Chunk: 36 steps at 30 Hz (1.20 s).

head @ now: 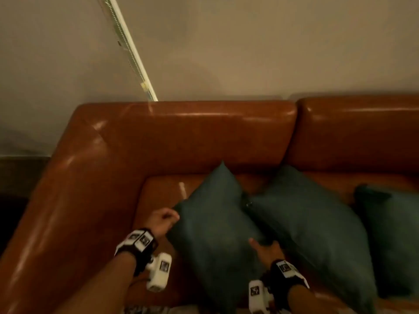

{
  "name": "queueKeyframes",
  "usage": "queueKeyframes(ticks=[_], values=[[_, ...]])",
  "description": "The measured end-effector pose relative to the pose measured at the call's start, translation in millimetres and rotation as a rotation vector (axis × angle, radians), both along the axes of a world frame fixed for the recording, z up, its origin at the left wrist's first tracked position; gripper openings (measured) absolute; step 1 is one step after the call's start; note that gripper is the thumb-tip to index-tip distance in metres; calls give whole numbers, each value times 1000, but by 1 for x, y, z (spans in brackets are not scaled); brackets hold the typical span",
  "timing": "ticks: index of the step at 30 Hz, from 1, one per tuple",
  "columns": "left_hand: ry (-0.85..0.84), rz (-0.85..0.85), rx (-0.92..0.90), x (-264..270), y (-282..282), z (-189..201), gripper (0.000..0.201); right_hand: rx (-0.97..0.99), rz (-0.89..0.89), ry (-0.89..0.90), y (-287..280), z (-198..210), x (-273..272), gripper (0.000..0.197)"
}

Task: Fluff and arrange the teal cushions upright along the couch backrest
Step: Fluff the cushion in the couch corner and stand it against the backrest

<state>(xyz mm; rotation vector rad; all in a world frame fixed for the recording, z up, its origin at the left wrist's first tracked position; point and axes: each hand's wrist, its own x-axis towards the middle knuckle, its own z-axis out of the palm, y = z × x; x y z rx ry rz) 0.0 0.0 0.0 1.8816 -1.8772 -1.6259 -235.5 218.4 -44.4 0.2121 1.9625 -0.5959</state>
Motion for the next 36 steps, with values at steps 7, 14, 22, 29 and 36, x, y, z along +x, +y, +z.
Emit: queueKeyframes(ticks=[7,14,22,29,36], values=[[-65,-289,9,-90,-74,-50,12,26,-434,83,-15,-47,10,130],[-20,-545,-177,-137,-57,-33,24,-240,-52,543,-62,-14,59,40],[-64,-963,-74,-155,-48,50,75,-731,239,750,-120,55,113,19],[-336,-802,-176,-94,-83,54,59,-784,858,946,-135,56,119,28],[-364,-452,-360,-41,-74,56,38,-576,552,472,-148,74,109,133]])
